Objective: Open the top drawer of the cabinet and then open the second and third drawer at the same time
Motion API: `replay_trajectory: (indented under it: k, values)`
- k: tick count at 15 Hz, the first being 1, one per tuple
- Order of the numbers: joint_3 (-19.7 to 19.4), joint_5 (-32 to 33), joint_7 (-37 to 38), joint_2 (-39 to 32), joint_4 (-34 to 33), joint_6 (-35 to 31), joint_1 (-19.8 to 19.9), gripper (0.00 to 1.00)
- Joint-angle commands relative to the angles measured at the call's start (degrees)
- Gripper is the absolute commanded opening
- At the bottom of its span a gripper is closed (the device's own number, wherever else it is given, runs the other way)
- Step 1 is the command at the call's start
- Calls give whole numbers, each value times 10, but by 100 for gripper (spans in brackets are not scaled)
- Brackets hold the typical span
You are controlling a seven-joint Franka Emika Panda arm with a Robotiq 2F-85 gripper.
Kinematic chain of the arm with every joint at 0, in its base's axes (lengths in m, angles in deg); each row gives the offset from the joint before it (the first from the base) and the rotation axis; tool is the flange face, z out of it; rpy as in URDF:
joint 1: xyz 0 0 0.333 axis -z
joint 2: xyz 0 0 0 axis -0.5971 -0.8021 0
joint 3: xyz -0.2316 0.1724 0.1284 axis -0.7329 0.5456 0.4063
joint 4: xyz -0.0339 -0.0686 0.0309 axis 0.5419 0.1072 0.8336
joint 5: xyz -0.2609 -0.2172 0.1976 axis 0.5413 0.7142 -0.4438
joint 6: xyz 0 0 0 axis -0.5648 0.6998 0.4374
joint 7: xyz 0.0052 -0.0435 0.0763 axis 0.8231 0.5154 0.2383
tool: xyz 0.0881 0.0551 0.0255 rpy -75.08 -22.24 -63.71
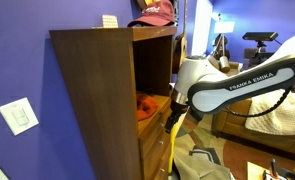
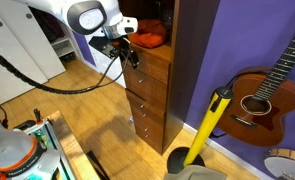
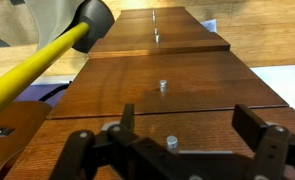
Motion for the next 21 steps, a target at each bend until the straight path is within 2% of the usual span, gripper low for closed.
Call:
replay_trajectory:
  k: [1, 6, 12, 13, 14, 15, 16, 21]
  values:
    - [0, 8, -3, -6, -1, -14, -3, 100]
    - [-4, 2, -14, -14, 0, -23, -3, 100]
    - [-4, -1, -18, -29, 7, -69, -4, 100]
    - [-4, 0, -17, -31, 8, -75, -3, 97]
    - [-5, 0, -18, -33, 8, -80, -3, 89]
    - [-5, 1, -18, -34, 8, -84, -2, 73]
    - [-5, 2, -19, -36, 9, -88, -2, 72]
    - [-5, 5, -24, -40, 13, -112, -1, 31]
